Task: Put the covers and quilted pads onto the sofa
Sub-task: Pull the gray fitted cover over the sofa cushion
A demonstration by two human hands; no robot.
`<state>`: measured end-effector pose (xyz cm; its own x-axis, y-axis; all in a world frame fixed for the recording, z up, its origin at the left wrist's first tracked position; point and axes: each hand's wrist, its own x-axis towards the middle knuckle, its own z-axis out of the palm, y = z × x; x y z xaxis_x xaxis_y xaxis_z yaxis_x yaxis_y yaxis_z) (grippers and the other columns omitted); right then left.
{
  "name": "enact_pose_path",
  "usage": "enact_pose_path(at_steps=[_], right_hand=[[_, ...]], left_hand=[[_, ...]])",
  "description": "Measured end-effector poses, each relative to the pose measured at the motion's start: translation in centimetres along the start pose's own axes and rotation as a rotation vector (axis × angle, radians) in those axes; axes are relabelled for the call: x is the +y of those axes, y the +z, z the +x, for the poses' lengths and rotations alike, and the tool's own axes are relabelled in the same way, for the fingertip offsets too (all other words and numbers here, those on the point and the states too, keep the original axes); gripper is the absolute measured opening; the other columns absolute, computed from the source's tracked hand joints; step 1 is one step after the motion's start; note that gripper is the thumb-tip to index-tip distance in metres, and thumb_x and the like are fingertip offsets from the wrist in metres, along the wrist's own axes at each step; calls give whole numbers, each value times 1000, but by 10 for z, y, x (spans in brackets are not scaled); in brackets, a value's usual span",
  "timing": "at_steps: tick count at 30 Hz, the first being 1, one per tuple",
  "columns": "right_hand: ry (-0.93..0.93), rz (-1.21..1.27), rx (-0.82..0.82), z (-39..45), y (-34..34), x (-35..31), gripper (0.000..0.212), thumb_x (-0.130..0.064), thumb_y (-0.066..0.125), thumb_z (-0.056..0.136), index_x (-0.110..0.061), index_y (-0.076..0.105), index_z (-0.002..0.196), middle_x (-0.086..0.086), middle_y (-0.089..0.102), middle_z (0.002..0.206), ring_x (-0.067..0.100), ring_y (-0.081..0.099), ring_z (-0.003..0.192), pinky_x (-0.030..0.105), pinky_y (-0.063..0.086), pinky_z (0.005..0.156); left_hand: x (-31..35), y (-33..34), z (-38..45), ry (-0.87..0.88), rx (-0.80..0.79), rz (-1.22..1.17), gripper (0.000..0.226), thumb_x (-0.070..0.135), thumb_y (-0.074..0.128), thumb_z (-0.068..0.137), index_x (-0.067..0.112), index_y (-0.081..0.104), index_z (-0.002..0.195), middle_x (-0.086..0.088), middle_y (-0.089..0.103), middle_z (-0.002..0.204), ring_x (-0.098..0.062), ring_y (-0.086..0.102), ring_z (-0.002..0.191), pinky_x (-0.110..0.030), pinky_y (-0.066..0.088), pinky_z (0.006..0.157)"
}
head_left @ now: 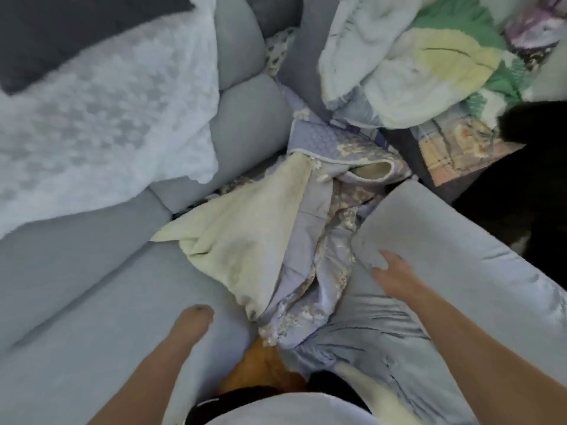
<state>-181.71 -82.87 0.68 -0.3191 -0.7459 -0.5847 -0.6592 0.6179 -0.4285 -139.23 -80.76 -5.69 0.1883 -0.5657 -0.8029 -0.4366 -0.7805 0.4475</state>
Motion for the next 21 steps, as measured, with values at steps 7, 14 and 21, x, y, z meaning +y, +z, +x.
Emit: enact_pose_path(at_steps=[7, 14, 21], right_hand=[[-252, -246, -284, -25, 214, -230, 51, -31, 52, 102, -20, 38, 151, 9, 41, 152, 28, 54, 110, 35, 42, 90], [-333, -501, -597, -82, 469, -401, 56, -30, 56, 100, -18, 37, 151, 10, 40, 154, 26, 45, 137, 32, 36, 111], [-407, -272, -537, -79, 592, -539, 63, -29, 57, 100, -24, 28, 156, 4, 32, 159, 26, 39, 141, 39, 35, 114]], left_hand=[[-197, -136, -4, -368, 146, -682, 17, 7, 50, 96, 17, 46, 82, -7, 45, 67, -15, 36, 52, -23, 20, 55], [-334, -267, 28, -469, 188, -875, 21, 25, 63, 92, 16, 59, 110, -7, 61, 90, -24, 59, 77, -31, 43, 68], [-338, -523, 188, -83, 550, -808, 58, 26, 59, 100, 13, 36, 152, -11, 49, 147, -22, 55, 119, -28, 45, 96]])
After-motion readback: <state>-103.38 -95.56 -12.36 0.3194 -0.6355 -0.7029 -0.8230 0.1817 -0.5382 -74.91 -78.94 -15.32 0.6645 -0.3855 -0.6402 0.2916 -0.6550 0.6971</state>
